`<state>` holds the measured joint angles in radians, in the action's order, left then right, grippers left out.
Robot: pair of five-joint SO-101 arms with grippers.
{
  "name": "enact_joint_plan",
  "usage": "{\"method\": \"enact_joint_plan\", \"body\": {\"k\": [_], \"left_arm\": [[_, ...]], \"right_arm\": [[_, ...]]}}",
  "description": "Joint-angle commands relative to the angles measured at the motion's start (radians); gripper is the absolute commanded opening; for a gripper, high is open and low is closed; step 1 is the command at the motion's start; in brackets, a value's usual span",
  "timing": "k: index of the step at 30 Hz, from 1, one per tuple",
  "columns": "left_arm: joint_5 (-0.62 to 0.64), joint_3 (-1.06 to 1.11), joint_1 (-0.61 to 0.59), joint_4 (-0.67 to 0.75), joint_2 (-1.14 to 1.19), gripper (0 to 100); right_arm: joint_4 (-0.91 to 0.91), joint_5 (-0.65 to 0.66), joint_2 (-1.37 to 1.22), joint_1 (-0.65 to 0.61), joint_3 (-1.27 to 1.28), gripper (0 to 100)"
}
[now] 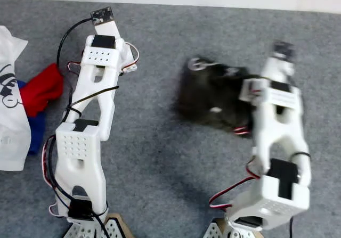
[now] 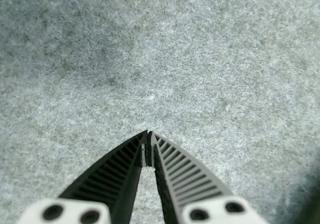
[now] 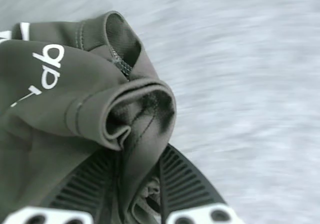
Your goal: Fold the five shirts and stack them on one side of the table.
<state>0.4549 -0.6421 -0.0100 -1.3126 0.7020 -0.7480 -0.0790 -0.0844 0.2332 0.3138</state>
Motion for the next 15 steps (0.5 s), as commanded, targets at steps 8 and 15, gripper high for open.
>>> {"method": "enact_joint_plan", "body": {"k": [8,15], "left_arm": [[0.011,-0.035,-0.013,0.0,-0.019,1],[0.011,-0.042,-0.012,0.002,0.031,1]], "right_arm": [[0.05,0.005,0.061,0.57,-0.053,0.7],[0.05,0.012,0.061,0.903,-0.053,0.7]]}}
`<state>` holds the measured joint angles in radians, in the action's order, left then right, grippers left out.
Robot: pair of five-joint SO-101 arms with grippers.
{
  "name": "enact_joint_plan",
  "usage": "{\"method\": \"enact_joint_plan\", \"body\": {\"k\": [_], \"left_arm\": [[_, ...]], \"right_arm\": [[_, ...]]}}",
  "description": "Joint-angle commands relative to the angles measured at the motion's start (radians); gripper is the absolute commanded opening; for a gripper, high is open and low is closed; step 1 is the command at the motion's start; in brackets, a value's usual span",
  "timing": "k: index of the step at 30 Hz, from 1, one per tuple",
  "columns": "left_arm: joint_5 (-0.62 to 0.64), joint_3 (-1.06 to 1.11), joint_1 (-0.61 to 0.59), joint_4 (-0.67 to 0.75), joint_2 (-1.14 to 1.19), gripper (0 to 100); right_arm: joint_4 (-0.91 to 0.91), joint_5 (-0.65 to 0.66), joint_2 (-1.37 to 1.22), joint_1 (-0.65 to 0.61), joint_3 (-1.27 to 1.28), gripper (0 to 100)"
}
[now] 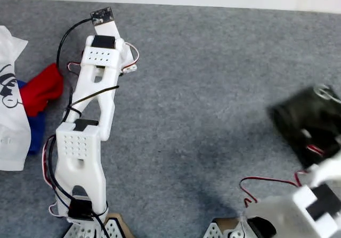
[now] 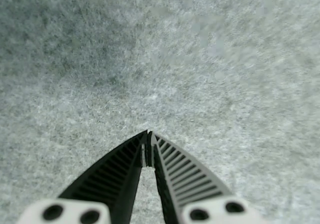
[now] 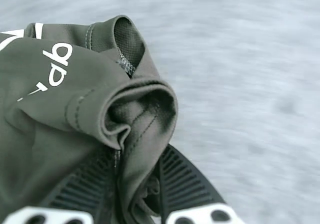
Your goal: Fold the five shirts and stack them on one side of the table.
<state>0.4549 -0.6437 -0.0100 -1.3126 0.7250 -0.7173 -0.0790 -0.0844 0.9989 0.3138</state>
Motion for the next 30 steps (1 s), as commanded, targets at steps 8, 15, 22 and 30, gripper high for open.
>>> {"method": "enact_joint_plan", "body": {"k": [8,15,22,30], "left_arm": [[0.012,-0.042,-0.01,0.002,0.012,1],[0.012,-0.042,-0.008,-0.002,0.012,1],[0.012,-0.041,-0.012,-0.003,0.012,1],[0.012,-0.041,-0.01,0.0,0.012,1]], "right_arm": [[0.019,0.112,0.059,0.389,-0.045,0.7],[0.015,0.117,0.061,0.41,-0.047,5.6],[-0.004,0.114,0.064,0.326,-0.056,25.2],[-0.248,0.015,0.156,0.153,-0.254,25.2]]}}
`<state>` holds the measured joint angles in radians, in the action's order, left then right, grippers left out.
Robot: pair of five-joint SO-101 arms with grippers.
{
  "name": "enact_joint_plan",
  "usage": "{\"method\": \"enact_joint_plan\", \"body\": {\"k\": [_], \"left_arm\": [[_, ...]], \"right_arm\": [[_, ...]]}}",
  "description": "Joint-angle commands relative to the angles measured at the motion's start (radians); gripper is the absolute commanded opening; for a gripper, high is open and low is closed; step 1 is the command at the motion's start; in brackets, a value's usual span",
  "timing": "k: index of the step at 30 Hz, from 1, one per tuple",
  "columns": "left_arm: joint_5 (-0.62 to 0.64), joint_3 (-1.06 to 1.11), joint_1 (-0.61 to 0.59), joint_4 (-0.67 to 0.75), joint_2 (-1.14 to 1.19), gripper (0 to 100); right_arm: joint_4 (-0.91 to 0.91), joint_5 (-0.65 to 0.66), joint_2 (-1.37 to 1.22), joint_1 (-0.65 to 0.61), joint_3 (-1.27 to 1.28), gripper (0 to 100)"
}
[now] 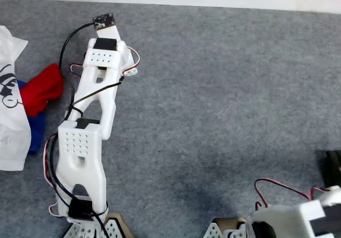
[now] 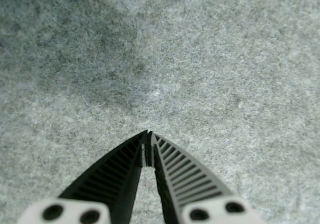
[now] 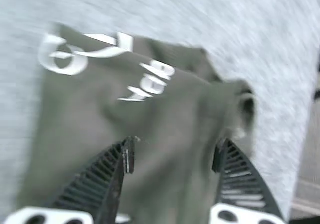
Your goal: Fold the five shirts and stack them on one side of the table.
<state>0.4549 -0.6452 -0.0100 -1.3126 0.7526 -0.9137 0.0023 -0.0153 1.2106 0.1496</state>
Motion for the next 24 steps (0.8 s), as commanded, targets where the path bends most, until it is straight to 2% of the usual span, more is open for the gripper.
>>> {"method": "enact_joint_plan", "body": {"k": [1,9,14,18,24], "left_arm": [[0.012,-0.039,-0.012,0.0,-0.016,1],[0.011,-0.039,-0.013,0.0,-0.016,1],[0.011,-0.041,-0.012,0.002,-0.016,1],[0.011,-0.041,-0.013,0.002,-0.015,1],[0.011,-0.041,-0.013,0.002,-0.013,1]], "right_arm": [[-0.056,-0.084,0.099,-0.068,-0.097,25.2],[-0.051,-0.077,0.127,-0.024,0.002,22.7],[-0.01,0.063,0.127,0.03,0.091,0.7],[0.133,0.075,0.128,0.071,0.18,1.4],[0.246,0.078,0.127,0.147,0.251,0.6]]}}
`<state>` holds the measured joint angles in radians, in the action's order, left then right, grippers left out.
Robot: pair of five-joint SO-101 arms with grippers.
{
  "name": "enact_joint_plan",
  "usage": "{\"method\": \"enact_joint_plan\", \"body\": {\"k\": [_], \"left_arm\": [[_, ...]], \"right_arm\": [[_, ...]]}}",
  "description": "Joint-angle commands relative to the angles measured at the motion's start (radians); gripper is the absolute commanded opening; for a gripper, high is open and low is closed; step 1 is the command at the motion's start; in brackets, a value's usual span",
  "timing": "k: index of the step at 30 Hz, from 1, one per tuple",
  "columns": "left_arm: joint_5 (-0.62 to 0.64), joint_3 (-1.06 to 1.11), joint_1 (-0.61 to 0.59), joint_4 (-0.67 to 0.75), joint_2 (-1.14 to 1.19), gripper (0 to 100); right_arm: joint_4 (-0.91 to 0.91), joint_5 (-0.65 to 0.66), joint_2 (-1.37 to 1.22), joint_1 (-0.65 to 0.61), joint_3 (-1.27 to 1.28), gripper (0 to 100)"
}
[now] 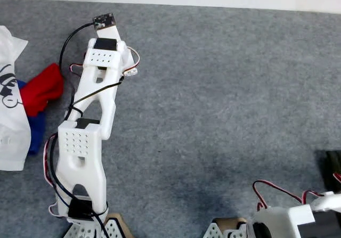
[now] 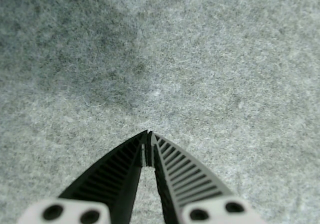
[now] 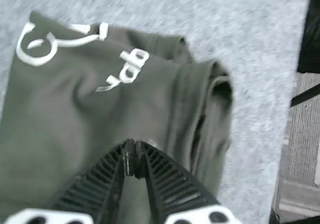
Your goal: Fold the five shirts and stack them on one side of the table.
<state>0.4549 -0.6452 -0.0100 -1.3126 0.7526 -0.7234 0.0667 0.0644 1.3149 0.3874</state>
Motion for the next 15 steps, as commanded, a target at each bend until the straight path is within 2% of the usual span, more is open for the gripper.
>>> {"method": "enact_joint_plan", "body": {"k": [1,10,15], "left_arm": [[0.011,-0.041,-0.013,0.002,-0.012,1],[0.011,-0.039,-0.01,0.002,-0.01,1],[0.011,-0.039,-0.008,0.002,-0.008,1]], "right_arm": [[0.077,0.021,0.047,0.056,0.03,0.6],[0.283,0.149,0.047,0.139,0.243,0.6],[0.32,0.238,0.048,0.142,0.369,0.6]]}}
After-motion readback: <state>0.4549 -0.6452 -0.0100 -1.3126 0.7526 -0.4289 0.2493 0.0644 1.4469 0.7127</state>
